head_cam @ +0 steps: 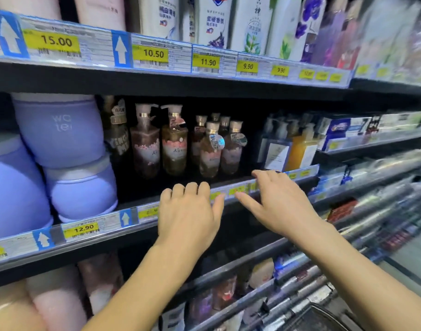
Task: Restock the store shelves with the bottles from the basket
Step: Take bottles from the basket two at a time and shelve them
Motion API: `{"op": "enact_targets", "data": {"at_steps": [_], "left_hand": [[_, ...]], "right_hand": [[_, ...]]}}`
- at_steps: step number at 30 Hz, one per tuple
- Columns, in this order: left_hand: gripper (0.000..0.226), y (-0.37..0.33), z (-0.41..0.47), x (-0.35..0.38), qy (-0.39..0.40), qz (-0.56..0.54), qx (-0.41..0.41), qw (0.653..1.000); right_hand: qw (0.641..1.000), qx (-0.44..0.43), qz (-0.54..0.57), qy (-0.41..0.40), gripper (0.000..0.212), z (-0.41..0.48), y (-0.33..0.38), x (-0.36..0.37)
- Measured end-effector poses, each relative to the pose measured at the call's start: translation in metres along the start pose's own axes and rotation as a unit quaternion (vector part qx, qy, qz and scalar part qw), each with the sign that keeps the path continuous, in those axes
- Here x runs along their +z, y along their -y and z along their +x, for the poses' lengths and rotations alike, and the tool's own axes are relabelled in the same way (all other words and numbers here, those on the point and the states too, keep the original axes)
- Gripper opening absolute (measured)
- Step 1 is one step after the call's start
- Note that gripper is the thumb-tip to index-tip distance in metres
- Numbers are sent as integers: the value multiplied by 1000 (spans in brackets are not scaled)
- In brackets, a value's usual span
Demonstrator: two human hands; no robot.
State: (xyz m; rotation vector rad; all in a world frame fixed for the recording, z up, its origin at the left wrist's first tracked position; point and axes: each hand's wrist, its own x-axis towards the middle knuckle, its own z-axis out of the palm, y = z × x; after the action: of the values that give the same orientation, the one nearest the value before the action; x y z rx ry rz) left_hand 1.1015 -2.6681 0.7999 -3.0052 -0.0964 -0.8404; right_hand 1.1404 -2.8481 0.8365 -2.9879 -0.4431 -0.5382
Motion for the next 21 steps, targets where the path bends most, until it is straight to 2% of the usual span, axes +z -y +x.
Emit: {"op": "enact_targets", "data": {"at_steps": [3, 7, 12, 17, 21], "left_hand": [[61, -46, 4, 4, 7, -16, 22, 1000], [64, -116, 10, 12, 14, -9, 45, 999], [67, -223, 13, 32, 36, -20, 47, 998], [70, -311, 10, 55, 62, -14, 46, 997], [67, -350, 15, 73, 85, -7, 34, 996]], "right_hand": [[999, 17, -29, 1, 79, -16, -42, 1], [999, 27, -26, -7, 94, -38, -113, 7], [999, 32, -37, 16, 75, -62, -212, 12], [998, 27, -33, 36, 73, -77, -300, 20], [998, 28, -11, 51, 69, -74, -345, 29]]}}
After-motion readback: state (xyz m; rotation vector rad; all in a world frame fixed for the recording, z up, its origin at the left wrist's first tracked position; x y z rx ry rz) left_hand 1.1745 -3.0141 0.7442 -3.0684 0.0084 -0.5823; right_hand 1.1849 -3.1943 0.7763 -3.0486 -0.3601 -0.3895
